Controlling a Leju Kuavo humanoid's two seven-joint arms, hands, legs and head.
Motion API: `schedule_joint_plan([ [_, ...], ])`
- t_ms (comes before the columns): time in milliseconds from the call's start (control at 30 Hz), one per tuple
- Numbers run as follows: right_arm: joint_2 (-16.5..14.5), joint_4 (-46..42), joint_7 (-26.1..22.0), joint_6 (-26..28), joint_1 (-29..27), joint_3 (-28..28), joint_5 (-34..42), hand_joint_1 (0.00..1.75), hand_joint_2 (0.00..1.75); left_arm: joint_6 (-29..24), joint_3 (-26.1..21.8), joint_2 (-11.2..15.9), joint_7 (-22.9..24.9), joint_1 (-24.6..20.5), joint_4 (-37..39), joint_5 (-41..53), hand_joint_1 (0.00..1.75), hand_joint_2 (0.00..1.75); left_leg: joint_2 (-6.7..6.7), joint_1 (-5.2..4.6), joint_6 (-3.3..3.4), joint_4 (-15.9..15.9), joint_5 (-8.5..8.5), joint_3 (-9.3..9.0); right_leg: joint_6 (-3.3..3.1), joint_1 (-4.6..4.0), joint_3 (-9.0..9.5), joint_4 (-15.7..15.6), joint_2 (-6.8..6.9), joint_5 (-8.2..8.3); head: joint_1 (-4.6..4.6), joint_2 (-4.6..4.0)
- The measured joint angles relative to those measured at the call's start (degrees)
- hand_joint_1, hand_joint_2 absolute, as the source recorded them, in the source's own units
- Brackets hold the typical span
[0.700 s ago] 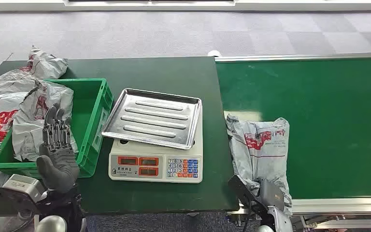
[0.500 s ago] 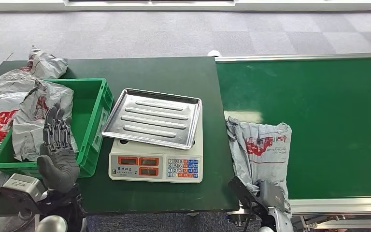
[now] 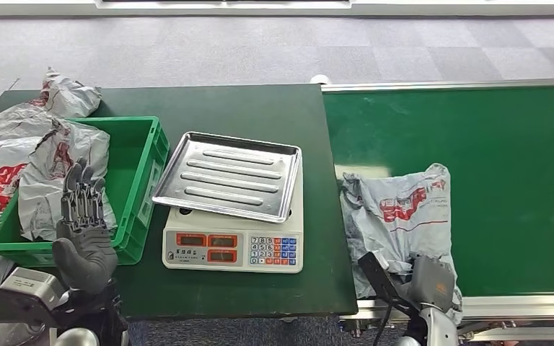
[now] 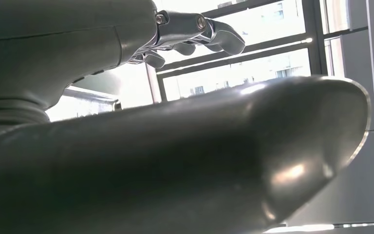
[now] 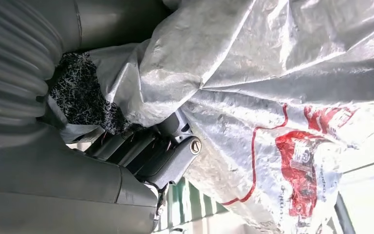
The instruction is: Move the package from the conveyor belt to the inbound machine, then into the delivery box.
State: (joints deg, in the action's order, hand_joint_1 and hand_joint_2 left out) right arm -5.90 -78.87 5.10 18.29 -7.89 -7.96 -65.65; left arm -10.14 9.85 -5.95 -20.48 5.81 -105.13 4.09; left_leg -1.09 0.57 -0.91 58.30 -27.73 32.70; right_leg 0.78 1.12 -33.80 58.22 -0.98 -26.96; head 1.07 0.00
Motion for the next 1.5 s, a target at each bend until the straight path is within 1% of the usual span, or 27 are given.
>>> schedule_joint_plan([
  [33,0.0,-0.98,-0.25,1.2,-0.22,-0.28,-0.65,1.75,1.75,0.0,-0.01,-0.03,-0.06,0.11,-0.09,-0.01,0.0,0.0,0.0,-0.01,0.0,0.0,0.0,0.01,0.0,0.01,0.0,0.0,0.0,0.0,0.0,0.0],
  [167,0.01,-6.54,-2.03,8.83,-1.07,-1.37,-4.95,1.75,1.75,0.08,-0.02,-0.33,-0.47,0.35,-0.15,-0.36,0.0,0.0,0.0,-0.03,0.0,0.0,0.0,-0.01,0.0,0.03,-0.01,0.0,0.0,0.0,0.02,0.0],
  [233,0.04,-10.31,-2.73,10.75,-1.39,-1.91,-7.01,1.75,1.75,0.19,-0.02,-0.58,-0.69,0.44,-0.15,-0.49,0.0,0.0,0.0,-0.02,0.0,0.0,0.0,-0.01,0.0,0.02,-0.01,0.0,0.0,0.0,0.01,0.0],
  [367,0.11,-16.19,-3.21,11.74,-1.52,-2.39,-9.47,1.75,1.75,0.64,-0.02,-0.97,-0.99,0.41,-0.15,-0.51,0.0,0.0,0.04,-0.02,0.0,0.0,0.0,-0.04,0.0,0.02,-0.01,0.0,-0.01,0.01,0.01,0.0],
  [567,0.75,-19.69,-3.43,12.86,-0.58,-2.11,-11.26,1.75,1.75,1.27,-0.02,-1.22,-1.09,-0.02,0.22,-0.84,0.0,0.0,0.04,-0.02,0.0,0.0,0.0,-0.02,0.0,0.03,0.02,0.0,-0.01,0.02,0.01,0.0],
  [700,2.36,-19.84,-4.72,12.99,2.73,0.38,-11.42,1.75,1.75,1.86,0.03,-1.3,-1.14,-0.76,0.93,-1.13,0.0,0.0,0.08,-0.02,0.0,0.0,0.01,0.0,0.01,0.03,0.04,0.01,-0.02,0.05,0.01,0.0],
  [767,3.05,-19.01,-6.06,12.58,5.99,2.64,-10.43,1.75,1.75,1.96,0.08,-1.29,-1.32,-1.15,1.47,-1.37,0.0,0.0,0.11,-0.02,0.0,-0.01,0.02,0.21,0.01,0.03,0.06,0.01,-0.06,0.05,0.0,0.0],
  [900,3.4,-13.57,-9.66,9.76,15.91,10.41,-5.68,1.75,1.75,2.15,0.38,-1.33,-1.95,-2.6,2.85,-2.34,0.0,0.0,0.35,0.02,-0.03,-0.01,0.11,-0.05,-0.03,-0.02,0.0,0.03,-0.26,0.18,0.01,0.0],
  [967,3.25,-10.36,-13.79,7.26,19.81,14.36,1.79,1.75,1.75,2.62,0.61,-1.34,-2.14,-3.45,3.5,-2.86,0.0,0.0,0.19,0.04,-0.07,-0.01,0.23,-0.12,-0.03,-0.05,0.01,0.04,-0.18,0.25,0.01,0.0],
  [1067,2.45,-6.01,-22.22,3.61,23.82,19.48,16.7,1.75,1.75,3.24,1.04,-1.32,-2.25,-4.94,4.52,-3.87,0.0,0.0,0.05,0.1,-0.1,-0.01,0.28,-0.07,-0.03,-0.1,0.01,0.05,-0.11,0.25,0.01,0.0],
  [1100,1.98,-4.85,-24.5,2.75,24.67,21.0,20.32,1.75,1.75,3.26,1.22,-1.31,-2.27,-5.49,4.85,-4.09,0.0,0.0,0.04,0.1,-0.11,-0.01,0.28,-0.05,-0.04,-0.1,0.0,0.06,-0.11,0.25,0.01,0.0],
  [1167,0.98,-3.2,-27.16,1.39,25.98,23.8,24.52,1.75,1.75,3.26,1.53,-1.28,-2.3,-6.43,5.34,-4.28,0.0,0.0,0.05,0.1,-0.11,-0.01,0.28,-0.02,-0.04,-0.1,-0.04,0.06,-0.12,0.25,0.02,0.0],
  [1300,-0.4,-1.68,-28.48,-1.11,27.79,27.57,28.38,1.75,1.75,3.26,1.72,-1.17,-2.32,-7.3,5.87,-4.34,0.0,0.0,0.02,0.1,-0.11,-0.01,0.28,0.04,-0.03,-0.1,-0.09,0.06,-0.11,0.24,0.01,0.0],
  [1400,-1.24,-1.37,-29.52,-4.34,28.6,29.07,31.91,1.75,1.75,3.26,1.76,-1.0,-2.32,-7.52,5.94,-4.4,0.0,0.0,0.03,0.1,-0.11,-0.01,0.28,0.07,-0.03,-0.09,-0.11,0.06,-0.12,0.24,0.01,0.0],
  [1500,-2.13,-1.18,-29.69,-6.38,29.28,30.14,33.88,1.75,1.75,3.26,1.86,-0.79,-2.32,-7.76,6.02,-4.45,0.0,0.0,0.0,0.1,-0.1,-0.01,0.28,0.07,-0.03,-0.09,-0.11,0.06,-0.1,0.24,0.02,0.0],
])
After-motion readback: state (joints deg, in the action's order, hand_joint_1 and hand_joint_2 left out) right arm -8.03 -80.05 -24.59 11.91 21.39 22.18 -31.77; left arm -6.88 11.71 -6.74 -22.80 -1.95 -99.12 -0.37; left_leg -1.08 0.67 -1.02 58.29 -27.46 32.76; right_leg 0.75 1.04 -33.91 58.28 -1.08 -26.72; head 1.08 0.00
